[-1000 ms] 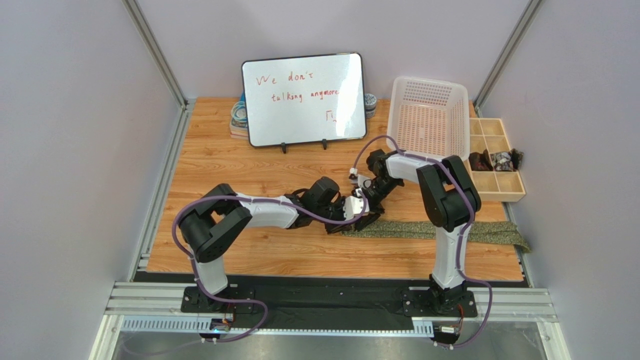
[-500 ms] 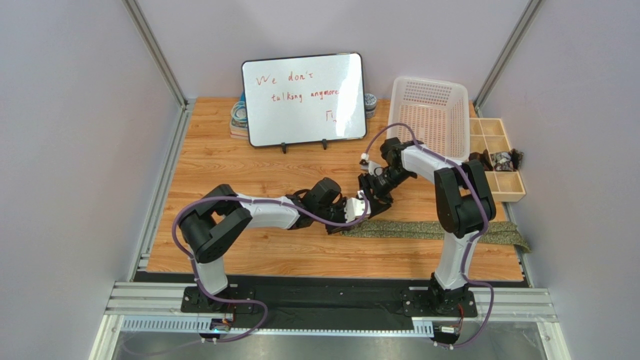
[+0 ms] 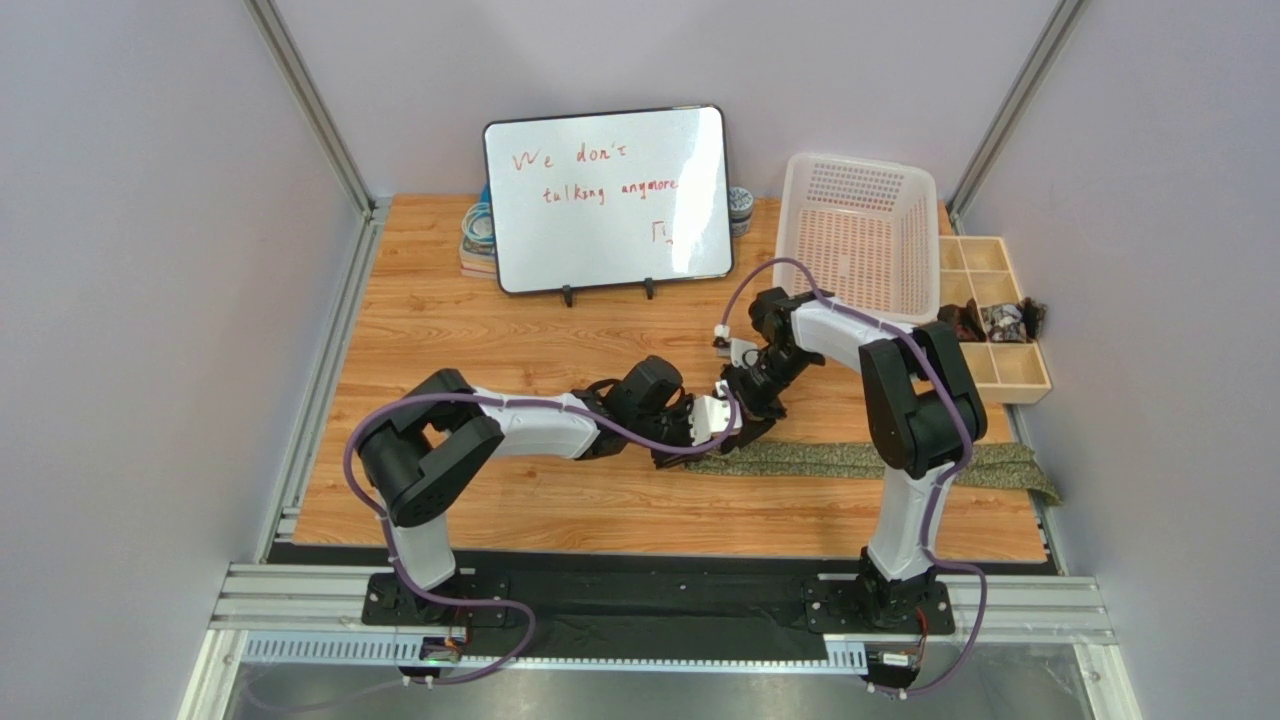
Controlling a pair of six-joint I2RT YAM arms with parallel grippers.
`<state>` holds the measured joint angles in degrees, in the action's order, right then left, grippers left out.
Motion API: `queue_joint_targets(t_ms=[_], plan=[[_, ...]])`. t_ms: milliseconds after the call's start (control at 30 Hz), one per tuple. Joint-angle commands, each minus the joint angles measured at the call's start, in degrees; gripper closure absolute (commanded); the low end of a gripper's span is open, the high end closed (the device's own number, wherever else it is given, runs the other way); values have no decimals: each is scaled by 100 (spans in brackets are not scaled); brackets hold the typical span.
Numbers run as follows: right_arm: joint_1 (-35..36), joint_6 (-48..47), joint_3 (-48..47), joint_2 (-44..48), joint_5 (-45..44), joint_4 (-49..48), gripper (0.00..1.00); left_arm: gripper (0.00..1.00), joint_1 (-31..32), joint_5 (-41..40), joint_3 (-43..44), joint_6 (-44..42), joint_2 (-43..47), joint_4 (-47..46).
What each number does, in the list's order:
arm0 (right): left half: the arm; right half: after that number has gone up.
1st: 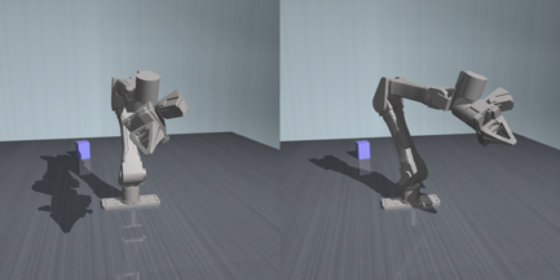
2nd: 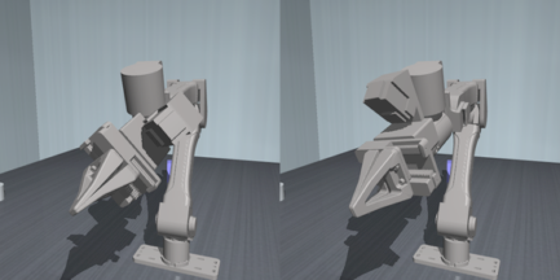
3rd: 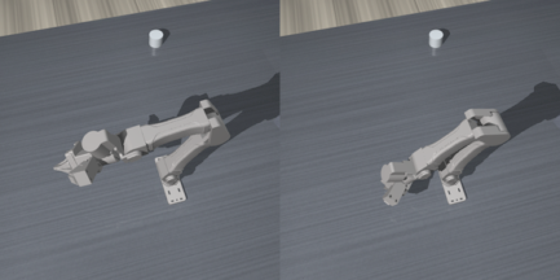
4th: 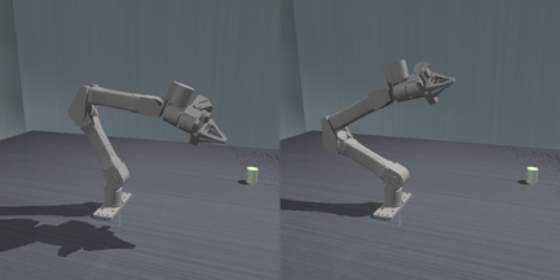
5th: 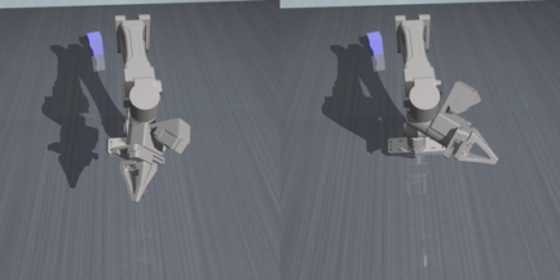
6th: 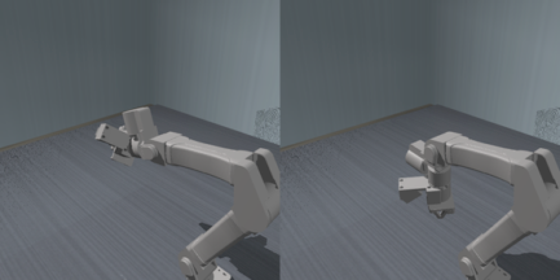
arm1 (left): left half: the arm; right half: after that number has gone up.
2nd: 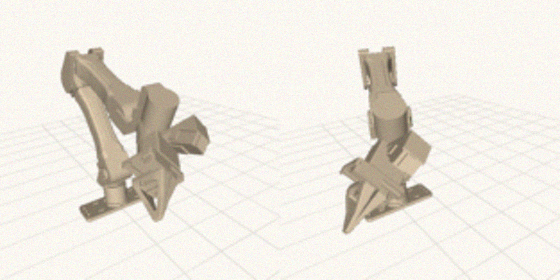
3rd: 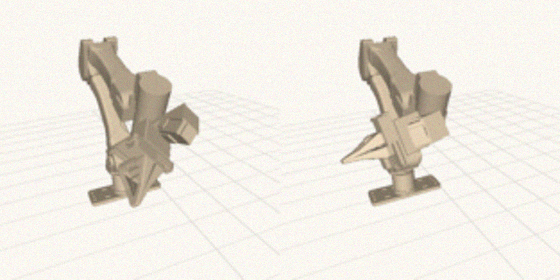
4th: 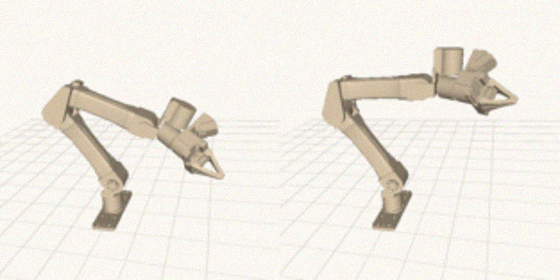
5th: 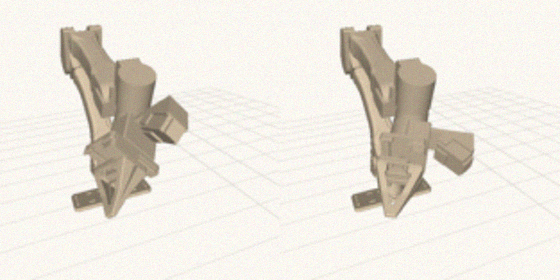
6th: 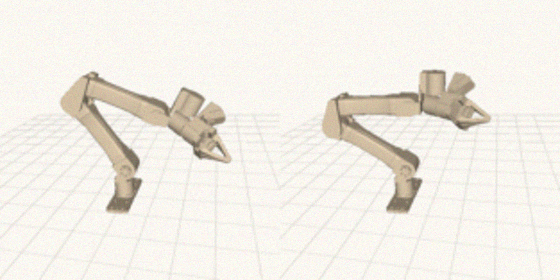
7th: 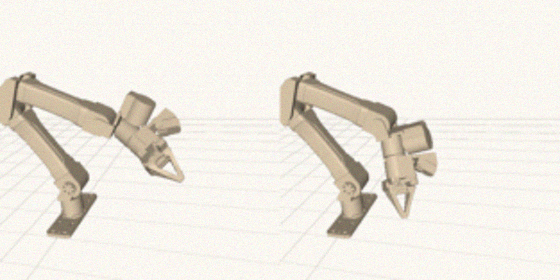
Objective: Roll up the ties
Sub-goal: Roll the tie at the center of the board.
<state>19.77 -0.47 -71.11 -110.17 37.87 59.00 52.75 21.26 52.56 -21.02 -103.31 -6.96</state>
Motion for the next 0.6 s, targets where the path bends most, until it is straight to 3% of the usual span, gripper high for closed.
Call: queue_joint_targets(t_ms=[0, 300, 567], plan=[[9, -67, 150, 75, -666, -221, 100, 58, -19, -377, -368, -52, -41, 854], [141, 223, 150, -409, -1255, -943, 100, 41, -204, 44, -588, 107, 513, 740], [317, 363, 431, -172, -1361, -1382, 100, 33, -230, 212, -536, 273, 461, 566]])
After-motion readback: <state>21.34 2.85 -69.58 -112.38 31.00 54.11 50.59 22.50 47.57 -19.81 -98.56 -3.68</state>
